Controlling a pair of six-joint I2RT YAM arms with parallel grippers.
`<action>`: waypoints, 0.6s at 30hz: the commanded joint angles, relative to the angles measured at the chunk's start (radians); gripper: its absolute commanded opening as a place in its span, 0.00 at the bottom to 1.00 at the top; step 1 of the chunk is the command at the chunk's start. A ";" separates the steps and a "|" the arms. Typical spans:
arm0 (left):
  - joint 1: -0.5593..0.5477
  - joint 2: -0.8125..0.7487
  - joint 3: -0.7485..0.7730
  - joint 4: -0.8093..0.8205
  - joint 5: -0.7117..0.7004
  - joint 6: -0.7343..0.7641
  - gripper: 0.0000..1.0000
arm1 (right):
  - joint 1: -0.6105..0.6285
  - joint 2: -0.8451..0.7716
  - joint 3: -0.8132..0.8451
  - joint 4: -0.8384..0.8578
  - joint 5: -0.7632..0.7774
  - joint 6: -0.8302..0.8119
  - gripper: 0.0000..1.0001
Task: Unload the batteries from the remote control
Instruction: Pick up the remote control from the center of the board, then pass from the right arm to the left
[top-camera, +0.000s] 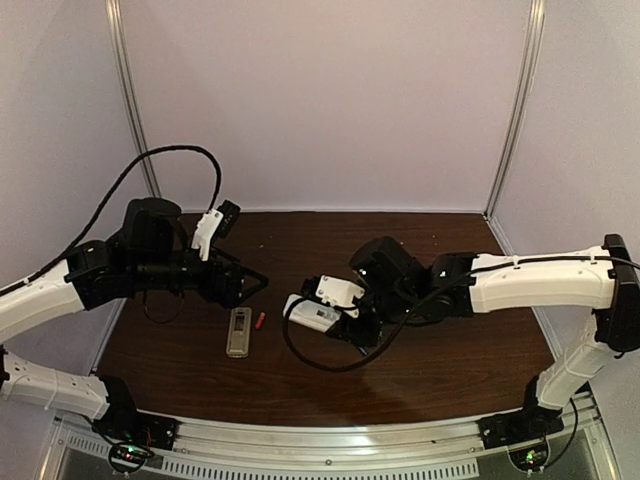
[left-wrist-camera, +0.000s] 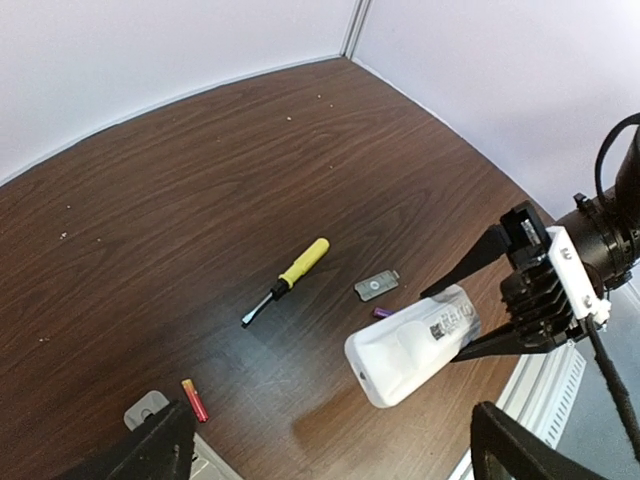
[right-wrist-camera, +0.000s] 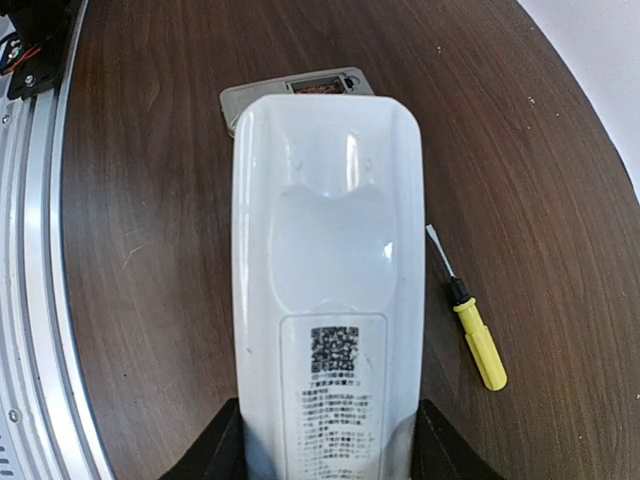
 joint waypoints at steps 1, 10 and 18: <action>0.007 0.027 0.061 -0.006 0.011 -0.056 0.97 | 0.011 -0.081 0.007 -0.016 0.089 0.033 0.01; 0.007 0.118 0.218 -0.115 0.083 -0.154 0.97 | 0.014 -0.191 0.019 -0.002 0.268 0.101 0.00; 0.007 0.178 0.269 -0.129 0.090 -0.194 0.95 | 0.012 -0.271 -0.003 0.017 0.272 0.126 0.00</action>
